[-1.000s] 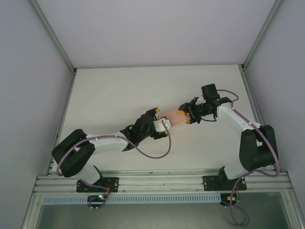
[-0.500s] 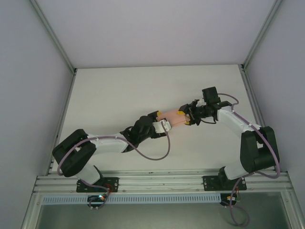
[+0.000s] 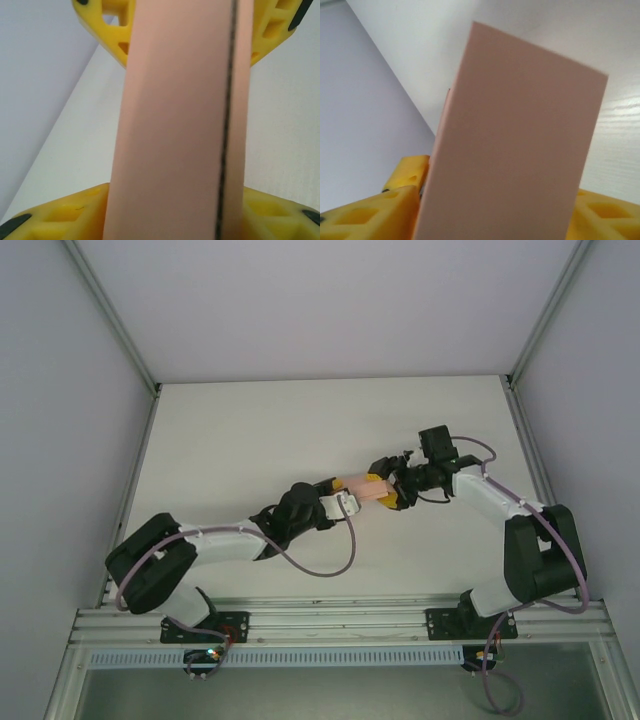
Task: Assemble paper box
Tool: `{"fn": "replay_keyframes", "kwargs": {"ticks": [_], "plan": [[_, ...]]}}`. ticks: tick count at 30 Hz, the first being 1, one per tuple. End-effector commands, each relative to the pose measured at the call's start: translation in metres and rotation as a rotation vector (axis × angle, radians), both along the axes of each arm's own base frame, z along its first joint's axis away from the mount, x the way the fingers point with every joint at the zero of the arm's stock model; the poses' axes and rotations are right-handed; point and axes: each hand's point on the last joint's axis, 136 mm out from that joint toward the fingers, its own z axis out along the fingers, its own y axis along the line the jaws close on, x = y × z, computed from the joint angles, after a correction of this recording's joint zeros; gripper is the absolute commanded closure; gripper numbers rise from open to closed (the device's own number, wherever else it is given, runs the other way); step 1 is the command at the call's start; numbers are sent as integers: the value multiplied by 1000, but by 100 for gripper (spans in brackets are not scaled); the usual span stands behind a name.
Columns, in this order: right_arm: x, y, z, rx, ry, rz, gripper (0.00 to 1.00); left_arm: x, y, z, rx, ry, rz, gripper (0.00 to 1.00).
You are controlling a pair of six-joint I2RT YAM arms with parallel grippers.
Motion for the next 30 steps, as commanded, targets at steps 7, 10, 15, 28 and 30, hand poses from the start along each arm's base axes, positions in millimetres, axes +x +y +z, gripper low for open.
{"fn": "replay_keyframes", "kwargs": {"ticks": [7,10,15,28,30], "plan": [[26,-78,71,-586,-606,-39,0,-19,18,12,33,284,-93,54],[24,-83,99,-708,-895,61,0,-25,30,5,65,391,-91,57],[-4,-52,121,-628,-1245,265,0,-44,49,-21,191,580,-106,55],[-23,9,30,-713,-1093,784,5,-35,55,-54,261,663,-50,53],[-25,12,22,-700,-1082,801,6,-34,55,-58,257,688,-46,53]]}}
